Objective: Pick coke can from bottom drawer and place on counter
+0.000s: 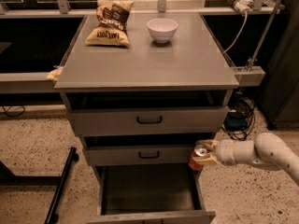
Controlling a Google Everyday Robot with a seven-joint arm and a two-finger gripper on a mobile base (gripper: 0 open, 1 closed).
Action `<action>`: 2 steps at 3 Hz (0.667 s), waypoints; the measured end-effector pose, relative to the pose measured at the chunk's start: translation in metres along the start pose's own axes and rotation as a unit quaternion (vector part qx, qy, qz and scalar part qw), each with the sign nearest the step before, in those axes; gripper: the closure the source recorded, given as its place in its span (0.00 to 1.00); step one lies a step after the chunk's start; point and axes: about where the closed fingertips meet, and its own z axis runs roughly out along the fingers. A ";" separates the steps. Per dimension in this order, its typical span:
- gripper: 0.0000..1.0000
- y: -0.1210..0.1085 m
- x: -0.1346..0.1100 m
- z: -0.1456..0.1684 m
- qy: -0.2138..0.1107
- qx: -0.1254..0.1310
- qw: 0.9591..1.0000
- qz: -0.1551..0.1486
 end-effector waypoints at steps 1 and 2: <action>1.00 0.000 0.000 0.000 0.000 0.000 1.000 0.000; 1.00 0.008 -0.034 -0.027 -0.007 0.000 1.000 -0.004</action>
Offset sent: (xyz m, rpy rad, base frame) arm -0.0450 -0.0043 0.1279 0.0276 -0.0377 0.0082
